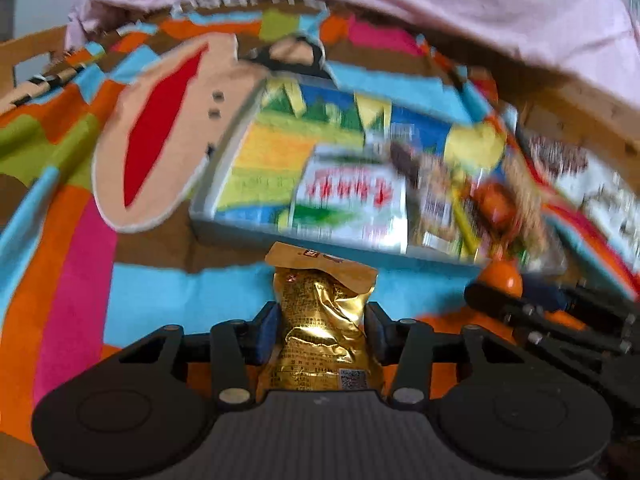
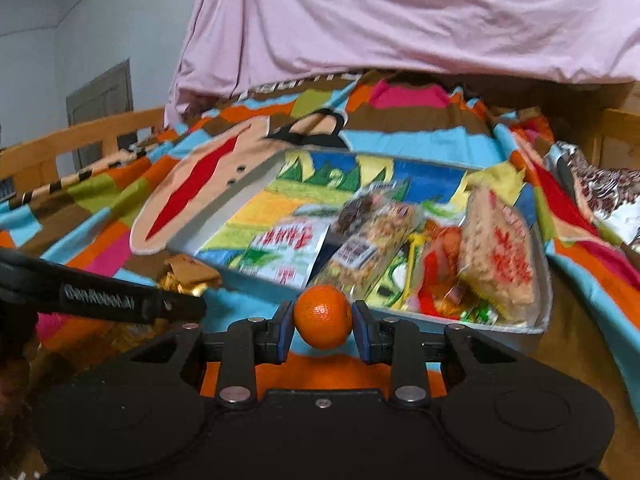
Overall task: Organize snacks
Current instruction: 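Lift the gold foil pack with left tool while right tool carries the orange to the tray, then lower the gold pack and orange into the tray and open both tools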
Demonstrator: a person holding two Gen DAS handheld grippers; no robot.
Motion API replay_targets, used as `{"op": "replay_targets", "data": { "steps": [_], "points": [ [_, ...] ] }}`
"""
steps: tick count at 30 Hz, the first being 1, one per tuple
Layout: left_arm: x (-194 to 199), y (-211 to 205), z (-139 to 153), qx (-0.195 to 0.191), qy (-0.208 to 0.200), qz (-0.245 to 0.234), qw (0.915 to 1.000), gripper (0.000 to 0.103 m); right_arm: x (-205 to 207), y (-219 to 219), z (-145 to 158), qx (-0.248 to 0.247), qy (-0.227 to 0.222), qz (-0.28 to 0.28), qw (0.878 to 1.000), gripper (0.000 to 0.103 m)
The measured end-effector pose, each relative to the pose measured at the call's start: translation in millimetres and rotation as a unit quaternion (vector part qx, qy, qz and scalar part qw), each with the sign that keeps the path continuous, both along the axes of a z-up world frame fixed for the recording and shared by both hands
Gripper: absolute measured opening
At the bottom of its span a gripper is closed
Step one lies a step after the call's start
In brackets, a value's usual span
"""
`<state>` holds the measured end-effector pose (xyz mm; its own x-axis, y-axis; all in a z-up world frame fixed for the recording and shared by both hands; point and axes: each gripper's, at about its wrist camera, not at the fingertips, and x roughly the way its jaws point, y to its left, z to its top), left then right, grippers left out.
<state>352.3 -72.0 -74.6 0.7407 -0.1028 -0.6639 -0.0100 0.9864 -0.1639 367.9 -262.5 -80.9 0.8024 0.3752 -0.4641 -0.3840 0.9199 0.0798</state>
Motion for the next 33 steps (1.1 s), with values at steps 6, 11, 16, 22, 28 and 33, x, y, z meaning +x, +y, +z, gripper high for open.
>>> {"op": "replay_targets", "data": {
  "steps": [6, 11, 16, 22, 28, 33],
  "points": [
    [12.1, -4.8, 25.9, -0.006, -0.065, 0.016, 0.9977, 0.050, 11.5, -12.7, 9.6, 0.026, -0.025, -0.033, 0.999, 0.033],
    [40.4, -12.5, 30.7, -0.014, -0.084, 0.020, 0.9962, 0.050, 25.4, -12.9, 13.3, 0.015, -0.055, -0.046, 0.997, 0.033],
    [66.9, -17.8, 22.6, -0.007, -0.085, 0.015, 0.9963, 0.050, 38.9, -4.6, 10.5, -0.021, -0.073, -0.047, 0.996, 0.033],
    [84.6, -18.1, 4.9, 0.005, -0.074, 0.024, 0.9970, 0.050, 49.6, 2.1, -5.1, -0.044, -0.052, -0.045, 0.997, 0.033],
    [90.4, -14.4, -9.2, 0.011, -0.069, 0.049, 0.9964, 0.050, 50.1, 16.9, -12.7, -0.081, -0.052, -0.034, 0.995, 0.033],
    [89.6, -18.0, -15.7, 0.021, -0.069, 0.046, 0.9963, 0.053, 51.2, 25.6, -17.1, -0.109, -0.048, -0.030, 0.992, 0.034]
  ]
}}
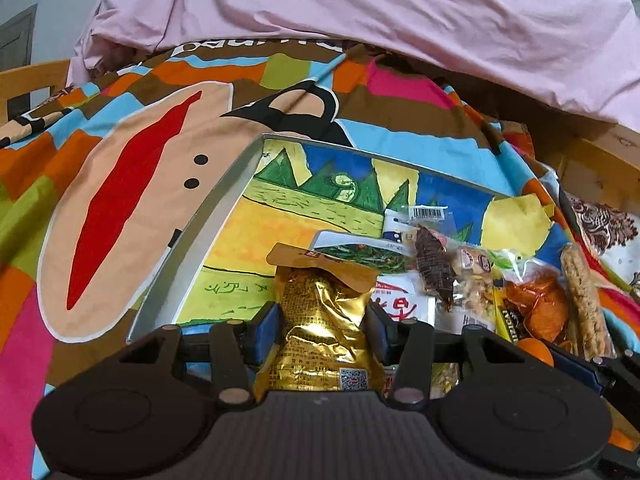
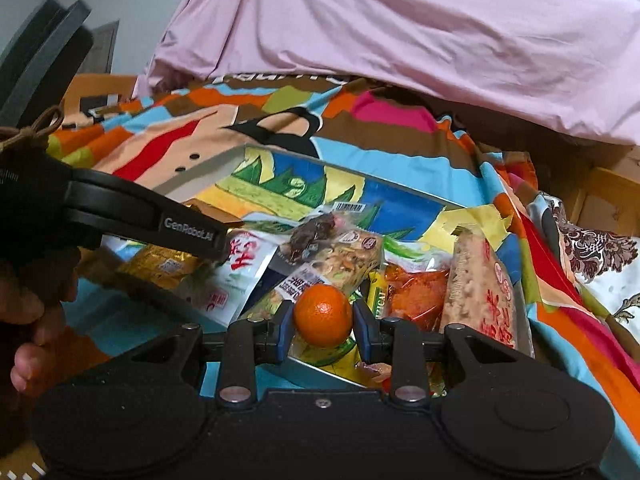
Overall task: Organize snacks
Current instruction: 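Lower the gold pack and orange into the tray and open both tools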
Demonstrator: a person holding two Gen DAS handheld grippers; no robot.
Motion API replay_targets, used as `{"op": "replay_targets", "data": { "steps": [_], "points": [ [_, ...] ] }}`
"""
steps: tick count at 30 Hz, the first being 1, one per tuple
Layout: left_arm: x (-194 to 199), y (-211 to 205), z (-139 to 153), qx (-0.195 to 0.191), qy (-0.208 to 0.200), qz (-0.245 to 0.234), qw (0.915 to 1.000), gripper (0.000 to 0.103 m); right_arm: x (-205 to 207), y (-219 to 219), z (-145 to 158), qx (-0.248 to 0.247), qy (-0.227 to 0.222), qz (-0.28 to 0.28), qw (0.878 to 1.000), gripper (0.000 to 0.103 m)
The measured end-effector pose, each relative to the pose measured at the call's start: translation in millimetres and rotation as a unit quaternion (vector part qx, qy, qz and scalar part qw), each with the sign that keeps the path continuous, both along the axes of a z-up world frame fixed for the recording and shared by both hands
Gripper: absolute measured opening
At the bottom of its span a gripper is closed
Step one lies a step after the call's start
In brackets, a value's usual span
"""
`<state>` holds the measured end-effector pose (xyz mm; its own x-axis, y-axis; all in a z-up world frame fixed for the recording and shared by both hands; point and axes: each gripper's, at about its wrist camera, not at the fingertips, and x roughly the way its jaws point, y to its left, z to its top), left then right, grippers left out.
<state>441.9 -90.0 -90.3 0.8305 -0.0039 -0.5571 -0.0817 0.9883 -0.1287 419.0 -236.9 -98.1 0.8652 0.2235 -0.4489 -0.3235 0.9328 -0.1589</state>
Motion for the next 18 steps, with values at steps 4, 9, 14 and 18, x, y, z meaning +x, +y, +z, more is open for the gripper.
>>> {"op": "replay_targets", "data": {
  "steps": [4, 9, 14, 18],
  "points": [
    [0.6, -1.4, -3.1, -0.002, 0.002, -0.002, 1.0000, 0.054, 0.8, 0.5, -1.3, -0.004, 0.003, -0.001, 1.000, 0.033],
    [0.6, 0.7, -4.8, -0.011, 0.005, 0.000, 0.9999, 0.055, 1.1, 0.7, -1.6, -0.005, 0.004, -0.002, 1.000, 0.034],
    [0.1, 0.9, -5.4, -0.013, 0.005, 0.002, 0.9999, 0.056, 1.5, 1.0, -1.6, -0.005, 0.003, -0.002, 1.000, 0.034],
    [0.2, 1.5, -5.3, -0.015, 0.006, 0.002, 0.9999, 0.056, 1.4, 0.9, -1.8, -0.005, 0.003, -0.002, 1.000, 0.034]
  ]
}}
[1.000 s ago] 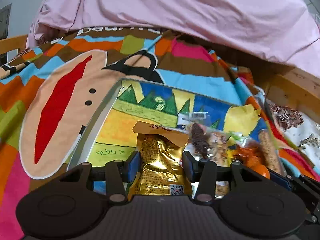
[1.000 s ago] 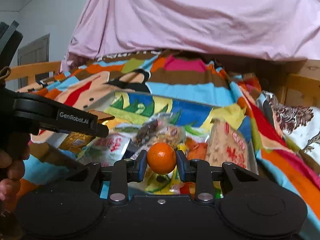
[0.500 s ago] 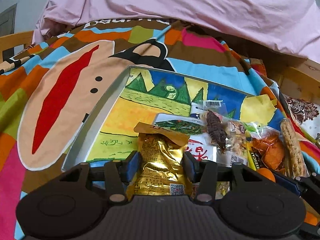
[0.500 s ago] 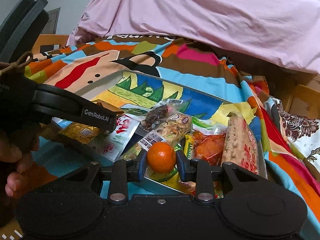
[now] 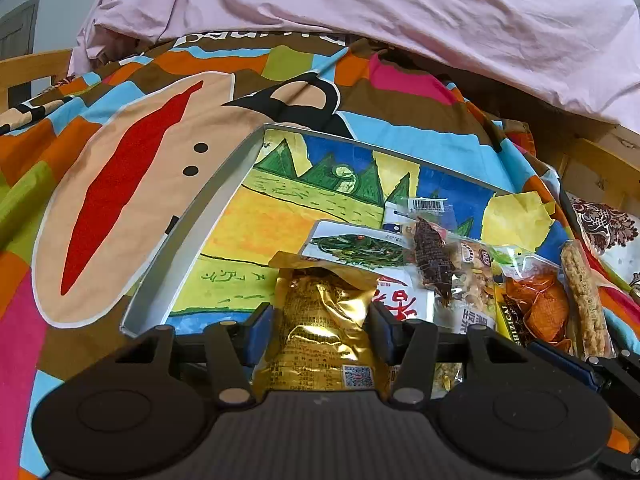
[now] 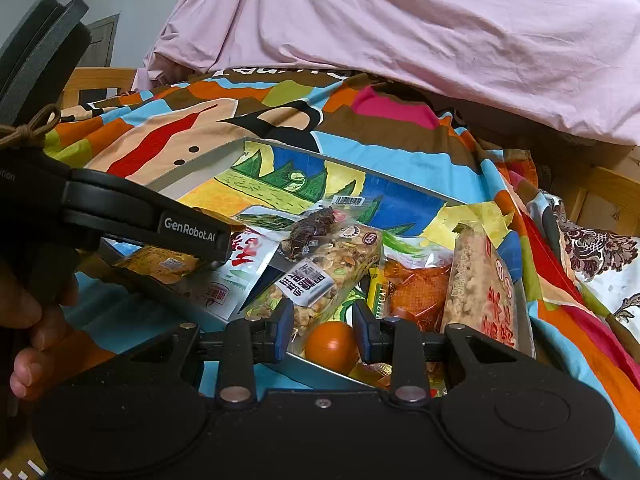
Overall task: Organize snacks
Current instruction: 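Lower the gold pack and orange into the tray and open both tools, then lift both tools up away from the tray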
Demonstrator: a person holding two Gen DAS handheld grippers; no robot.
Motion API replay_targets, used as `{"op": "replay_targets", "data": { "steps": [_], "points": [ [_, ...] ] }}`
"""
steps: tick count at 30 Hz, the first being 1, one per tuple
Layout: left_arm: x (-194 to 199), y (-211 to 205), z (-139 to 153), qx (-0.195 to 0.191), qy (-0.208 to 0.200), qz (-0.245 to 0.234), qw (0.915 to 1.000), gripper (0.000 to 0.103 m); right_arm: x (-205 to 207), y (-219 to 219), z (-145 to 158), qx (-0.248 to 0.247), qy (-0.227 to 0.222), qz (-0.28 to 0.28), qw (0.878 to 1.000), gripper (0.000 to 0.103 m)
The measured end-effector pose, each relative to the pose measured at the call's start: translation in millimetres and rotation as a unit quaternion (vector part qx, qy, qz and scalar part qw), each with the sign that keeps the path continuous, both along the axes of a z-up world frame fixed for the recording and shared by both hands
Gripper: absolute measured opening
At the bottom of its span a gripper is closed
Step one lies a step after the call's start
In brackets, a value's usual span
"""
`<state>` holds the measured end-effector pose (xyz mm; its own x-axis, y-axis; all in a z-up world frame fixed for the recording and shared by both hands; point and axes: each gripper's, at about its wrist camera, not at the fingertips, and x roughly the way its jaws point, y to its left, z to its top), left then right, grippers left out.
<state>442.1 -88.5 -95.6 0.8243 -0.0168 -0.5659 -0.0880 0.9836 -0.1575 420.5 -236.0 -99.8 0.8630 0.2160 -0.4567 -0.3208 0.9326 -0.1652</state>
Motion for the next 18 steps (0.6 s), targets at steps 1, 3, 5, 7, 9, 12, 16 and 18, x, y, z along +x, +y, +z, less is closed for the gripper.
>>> {"op": "replay_targets", "data": {
  "steps": [1, 3, 5, 7, 9, 12, 16, 18],
  "points": [
    [0.1, -0.2, 0.0, 0.000, 0.000, 0.000, 1.0000, 0.056, 0.0, 0.1, 0.0, 0.000, 0.000, 0.000, 1.000, 0.034],
    [0.1, 0.1, 0.0, 0.000, 0.000, 0.000, 1.0000, 0.057, 0.0, 0.0, 0.0, 0.000, 0.000, 0.000, 1.000, 0.034],
    [-0.1, 0.0, -0.2, -0.001, 0.000, 0.002, 1.0000, 0.059, -0.1, 0.0, 0.0, 0.000, 0.000, 0.000, 1.000, 0.034],
    [-0.1, 0.7, -0.4, -0.003, 0.002, 0.003, 1.0000, 0.060, 0.1, 0.3, -0.1, 0.000, -0.001, 0.000, 1.000, 0.035],
    [-0.4, 1.5, -0.3, -0.006, 0.002, 0.005, 1.0000, 0.063, -0.3, 0.2, 0.2, 0.000, -0.001, 0.000, 1.000, 0.037],
    [-2.5, 3.2, 1.0, -0.011, 0.000, 0.007, 0.9999, 0.068, -2.4, 0.9, 2.0, -0.001, -0.008, 0.003, 1.000, 0.043],
    [-6.0, 5.3, 6.9, -0.015, -0.006, 0.012, 0.9998, 0.077, -5.1, -0.2, 7.1, 0.004, -0.015, 0.001, 1.000, 0.052],
    [-7.9, 6.6, 11.9, -0.018, -0.011, 0.014, 0.9997, 0.081, -6.1, -2.3, 10.0, 0.011, -0.017, -0.002, 1.000, 0.054]
  ]
}}
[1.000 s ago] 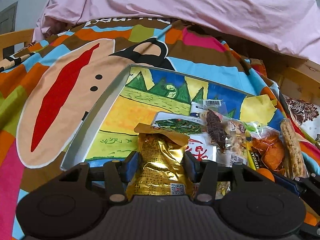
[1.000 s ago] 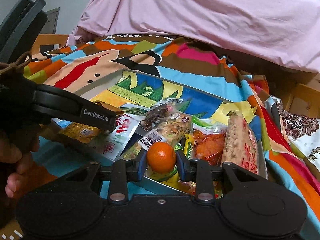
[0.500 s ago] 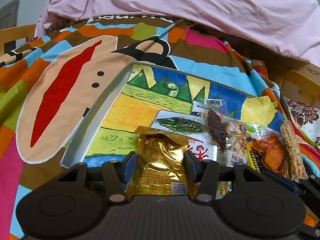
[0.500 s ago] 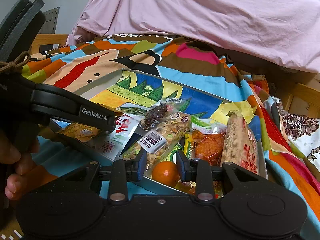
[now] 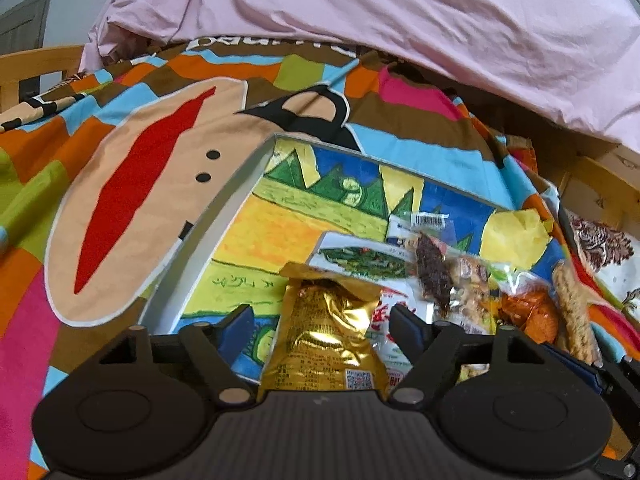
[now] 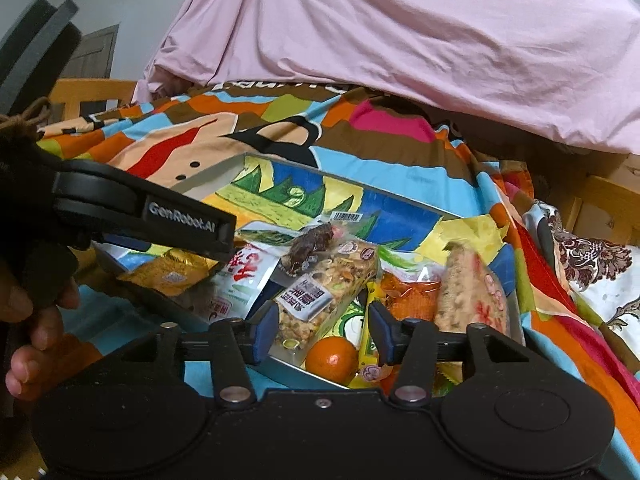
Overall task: Organize snacks
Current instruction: 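Lift both tools up away from the tray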
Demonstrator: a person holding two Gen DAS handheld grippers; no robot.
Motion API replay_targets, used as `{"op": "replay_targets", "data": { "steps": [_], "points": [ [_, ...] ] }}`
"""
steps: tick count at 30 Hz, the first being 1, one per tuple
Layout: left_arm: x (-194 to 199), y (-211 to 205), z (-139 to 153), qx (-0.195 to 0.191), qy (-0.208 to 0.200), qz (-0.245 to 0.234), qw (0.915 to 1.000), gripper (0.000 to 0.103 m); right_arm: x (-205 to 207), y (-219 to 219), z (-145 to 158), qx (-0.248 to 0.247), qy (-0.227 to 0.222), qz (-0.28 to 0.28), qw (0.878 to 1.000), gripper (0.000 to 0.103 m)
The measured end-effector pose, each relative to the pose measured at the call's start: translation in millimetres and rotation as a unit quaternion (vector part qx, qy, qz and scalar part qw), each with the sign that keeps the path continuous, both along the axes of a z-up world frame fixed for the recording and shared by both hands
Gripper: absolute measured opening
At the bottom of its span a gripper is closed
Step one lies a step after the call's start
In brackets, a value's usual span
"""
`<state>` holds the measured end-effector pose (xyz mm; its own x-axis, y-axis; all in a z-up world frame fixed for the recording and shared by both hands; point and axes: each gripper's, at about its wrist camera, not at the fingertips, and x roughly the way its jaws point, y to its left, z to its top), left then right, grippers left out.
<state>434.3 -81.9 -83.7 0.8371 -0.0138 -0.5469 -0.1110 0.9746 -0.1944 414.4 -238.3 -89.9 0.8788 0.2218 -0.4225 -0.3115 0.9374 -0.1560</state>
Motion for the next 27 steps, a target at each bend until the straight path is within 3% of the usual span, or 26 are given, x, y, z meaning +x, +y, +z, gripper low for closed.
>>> {"op": "replay_targets", "data": {
  "steps": [12, 23, 27],
  "points": [
    [-25.3, 9.3, 42.2, -0.006, -0.048, 0.017, 0.9987, 0.102, -23.8, -9.5, 37.2, 0.022, -0.057, -0.019, 0.998, 0.080],
    [-64.5, 22.3, 77.5, 0.008, -0.074, 0.033, 0.9967, 0.102, -61.5, -25.5, 72.5, 0.049, -0.092, -0.039, 0.994, 0.099],
    [-80.9, 25.1, 86.3, 0.008, -0.078, 0.037, 0.9962, 0.102, -78.0, -27.8, 81.6, 0.054, -0.102, -0.041, 0.992, 0.100]
  ]
}}
